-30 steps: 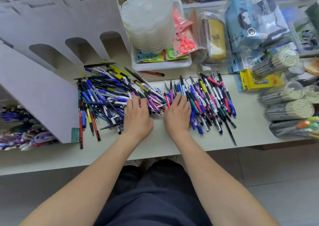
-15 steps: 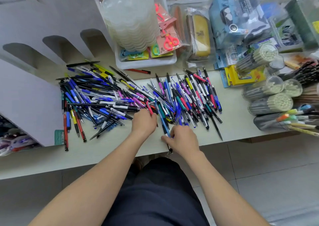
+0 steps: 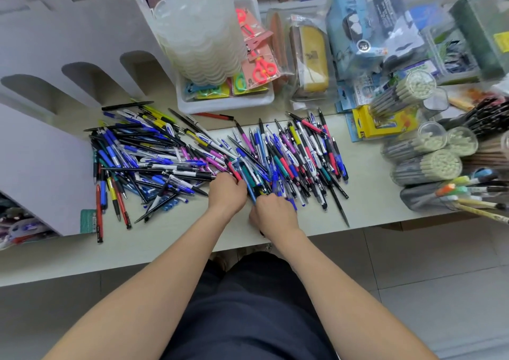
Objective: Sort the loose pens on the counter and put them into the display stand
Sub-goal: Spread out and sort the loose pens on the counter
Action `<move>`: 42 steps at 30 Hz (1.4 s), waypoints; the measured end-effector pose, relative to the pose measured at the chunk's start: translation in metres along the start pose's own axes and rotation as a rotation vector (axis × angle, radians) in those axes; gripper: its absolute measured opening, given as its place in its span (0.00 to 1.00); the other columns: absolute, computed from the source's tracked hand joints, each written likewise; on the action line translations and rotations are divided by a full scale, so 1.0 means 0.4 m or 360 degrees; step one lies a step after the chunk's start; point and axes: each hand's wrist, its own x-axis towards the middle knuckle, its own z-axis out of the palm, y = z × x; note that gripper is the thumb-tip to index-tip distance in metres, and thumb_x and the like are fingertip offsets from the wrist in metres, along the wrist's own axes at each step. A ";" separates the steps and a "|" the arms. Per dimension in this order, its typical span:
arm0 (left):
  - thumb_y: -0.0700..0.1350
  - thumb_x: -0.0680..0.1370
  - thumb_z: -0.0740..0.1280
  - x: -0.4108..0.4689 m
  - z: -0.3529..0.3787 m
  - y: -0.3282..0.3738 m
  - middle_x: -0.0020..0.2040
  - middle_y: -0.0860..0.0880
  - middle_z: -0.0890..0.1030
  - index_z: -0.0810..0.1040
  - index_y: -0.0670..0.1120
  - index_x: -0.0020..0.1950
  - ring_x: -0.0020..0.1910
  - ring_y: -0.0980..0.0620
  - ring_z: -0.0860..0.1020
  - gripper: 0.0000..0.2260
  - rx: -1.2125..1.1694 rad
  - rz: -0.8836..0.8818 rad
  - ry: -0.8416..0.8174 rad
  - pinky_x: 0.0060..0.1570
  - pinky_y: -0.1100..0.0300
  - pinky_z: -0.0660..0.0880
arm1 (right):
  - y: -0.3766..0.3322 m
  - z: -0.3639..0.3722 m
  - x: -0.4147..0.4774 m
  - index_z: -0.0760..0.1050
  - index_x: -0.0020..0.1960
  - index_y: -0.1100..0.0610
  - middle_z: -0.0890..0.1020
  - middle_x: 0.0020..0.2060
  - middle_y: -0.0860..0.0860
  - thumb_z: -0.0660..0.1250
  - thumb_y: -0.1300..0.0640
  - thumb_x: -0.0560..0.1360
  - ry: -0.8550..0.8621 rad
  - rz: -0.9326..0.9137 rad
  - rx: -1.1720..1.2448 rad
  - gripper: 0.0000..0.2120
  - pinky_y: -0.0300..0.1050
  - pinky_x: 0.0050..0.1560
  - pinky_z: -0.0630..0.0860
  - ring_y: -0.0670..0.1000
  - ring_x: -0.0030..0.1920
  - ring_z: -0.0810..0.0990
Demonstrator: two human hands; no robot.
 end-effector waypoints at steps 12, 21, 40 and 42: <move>0.34 0.81 0.55 -0.047 -0.006 0.113 0.41 0.45 0.67 0.70 0.42 0.54 0.36 0.48 0.61 0.07 -0.0541 -0.0408 -0.0083 0.34 0.57 0.58 | 0.110 -0.185 0.081 0.70 0.48 0.56 0.75 0.35 0.51 0.57 0.52 0.85 0.0126 -0.0069 0.0042 0.11 0.46 0.29 0.63 0.52 0.31 0.73; 0.44 0.82 0.68 -0.018 -0.008 0.132 0.36 0.48 0.70 0.75 0.45 0.57 0.35 0.51 0.67 0.06 -0.1098 -0.0719 -0.0123 0.36 0.55 0.65 | 0.115 -0.230 0.101 0.65 0.31 0.54 0.67 0.23 0.49 0.70 0.49 0.74 0.0050 -0.0087 0.0230 0.20 0.44 0.30 0.69 0.53 0.26 0.66; 0.33 0.80 0.60 -0.054 -0.074 0.181 0.50 0.46 0.81 0.76 0.50 0.63 0.47 0.47 0.77 0.17 -0.0399 -0.0041 -0.0439 0.41 0.55 0.75 | 0.034 -0.134 0.217 0.74 0.66 0.61 0.73 0.58 0.58 0.66 0.49 0.81 0.0676 -0.0145 -0.0046 0.20 0.52 0.55 0.74 0.58 0.56 0.73; 0.33 0.77 0.59 -0.055 -0.085 0.173 0.55 0.45 0.81 0.75 0.51 0.63 0.53 0.44 0.80 0.19 -0.0118 0.0112 -0.0467 0.47 0.49 0.79 | 0.035 -0.141 0.223 0.76 0.60 0.60 0.74 0.54 0.57 0.66 0.51 0.79 0.0811 -0.0123 -0.0006 0.15 0.51 0.51 0.74 0.57 0.53 0.73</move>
